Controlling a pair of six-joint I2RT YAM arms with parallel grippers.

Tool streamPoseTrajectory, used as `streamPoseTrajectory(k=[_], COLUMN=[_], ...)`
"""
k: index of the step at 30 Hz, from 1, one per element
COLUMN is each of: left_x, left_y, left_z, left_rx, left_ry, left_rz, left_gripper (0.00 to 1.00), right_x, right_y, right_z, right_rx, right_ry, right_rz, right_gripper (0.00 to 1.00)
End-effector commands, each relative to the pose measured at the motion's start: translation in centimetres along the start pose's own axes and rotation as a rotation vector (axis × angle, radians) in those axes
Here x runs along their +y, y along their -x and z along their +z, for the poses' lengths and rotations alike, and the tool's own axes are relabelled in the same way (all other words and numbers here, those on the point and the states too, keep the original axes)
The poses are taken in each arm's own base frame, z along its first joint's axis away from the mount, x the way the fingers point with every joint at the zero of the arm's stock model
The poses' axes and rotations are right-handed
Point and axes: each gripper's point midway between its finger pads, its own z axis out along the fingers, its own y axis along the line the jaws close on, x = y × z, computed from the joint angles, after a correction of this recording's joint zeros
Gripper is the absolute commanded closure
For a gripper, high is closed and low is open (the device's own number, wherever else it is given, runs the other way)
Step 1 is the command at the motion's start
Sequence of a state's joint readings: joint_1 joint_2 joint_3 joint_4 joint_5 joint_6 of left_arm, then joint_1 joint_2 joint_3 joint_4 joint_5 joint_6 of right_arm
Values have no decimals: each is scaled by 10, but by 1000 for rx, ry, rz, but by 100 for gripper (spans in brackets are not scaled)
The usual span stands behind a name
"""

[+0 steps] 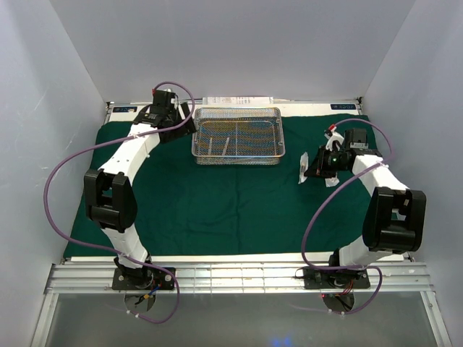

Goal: Open and lay out the surgical kit
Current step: Place the medical item in the surgical kit.

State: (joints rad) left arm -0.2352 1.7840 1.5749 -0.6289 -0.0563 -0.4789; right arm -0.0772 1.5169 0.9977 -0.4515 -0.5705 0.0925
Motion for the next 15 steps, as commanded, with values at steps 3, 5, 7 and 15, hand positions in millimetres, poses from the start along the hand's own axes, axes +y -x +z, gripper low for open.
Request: streamPoseTrajectory(k=[3,5,7,15], left_x=[-2,-2,-2,-3], left_y=[4,3,2,3], left_z=[-14,-13,-13,-14], left_rx=[-37,-34,-33,-35], left_ry=[-12,-12,-14,-20], left_rz=[21,22,22,26], left_gripper=[6,6,6,6], right_x=[-10,-12,-16,-32], right_y=[0,0,-4,-9], right_z=[13,19,24,28], right_rx=[45,60,80,112], right_ry=[0,11,21,-23], right_rz=[-31,-34,-30,-32], right_gripper=[92,92,92,92])
